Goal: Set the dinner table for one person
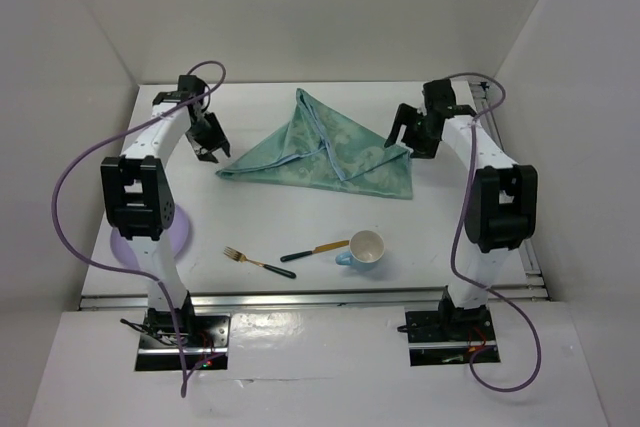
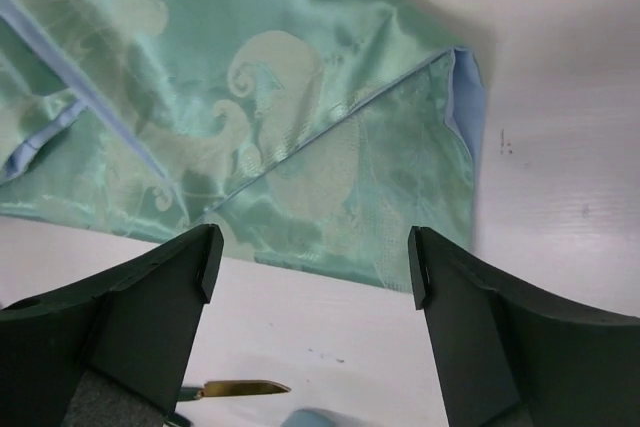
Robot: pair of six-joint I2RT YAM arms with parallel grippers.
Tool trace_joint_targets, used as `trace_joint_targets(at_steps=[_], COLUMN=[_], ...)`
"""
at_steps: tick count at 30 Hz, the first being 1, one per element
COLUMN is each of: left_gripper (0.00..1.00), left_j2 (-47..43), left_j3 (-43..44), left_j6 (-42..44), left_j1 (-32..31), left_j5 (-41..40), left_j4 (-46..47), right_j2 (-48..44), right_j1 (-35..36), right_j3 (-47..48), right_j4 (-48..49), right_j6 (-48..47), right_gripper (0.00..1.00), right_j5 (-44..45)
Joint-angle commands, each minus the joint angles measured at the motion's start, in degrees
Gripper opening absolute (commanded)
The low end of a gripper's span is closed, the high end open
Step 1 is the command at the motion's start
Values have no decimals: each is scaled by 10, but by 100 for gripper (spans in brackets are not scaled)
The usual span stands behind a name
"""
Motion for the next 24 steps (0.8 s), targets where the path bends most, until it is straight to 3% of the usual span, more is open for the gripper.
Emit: trace_joint_targets(at_steps=[1,4,6,7,8,12,16,24], left_gripper=[50,19,19,25,43,54,43,49], left_j2=[-53,-65,-73,-73,-80,-60,-60,-21], left_j3=[-20,-69,-113,-128,-143,-188,-223,-224], left_j6=[24,12,-2,-2,-2,-4,12,28], left_j1=[4,9,17,24,33,74,81,81], left_j5=[-55,-61,-54,-39,-18,104,118,137], left_j4=[-16,-7,9,22,35,92,158,235], right_j2=[-77,-113,-129,-147,-158,-178,-178,-168], right_j1=[5,-10,-28,-51,-60,-91,-91,-91], right_j3=[1,-67,-108,-154,-178,-251,-258,-258], right_j4=[-14,10,25,50,66,106,106,112], right_j6=[-28,-23,-4,3,3,22,22,22], right_gripper=[85,67,49,46,44,45,51,55], right_j5=[45,35,0,-48,-73,-133,-146,-156])
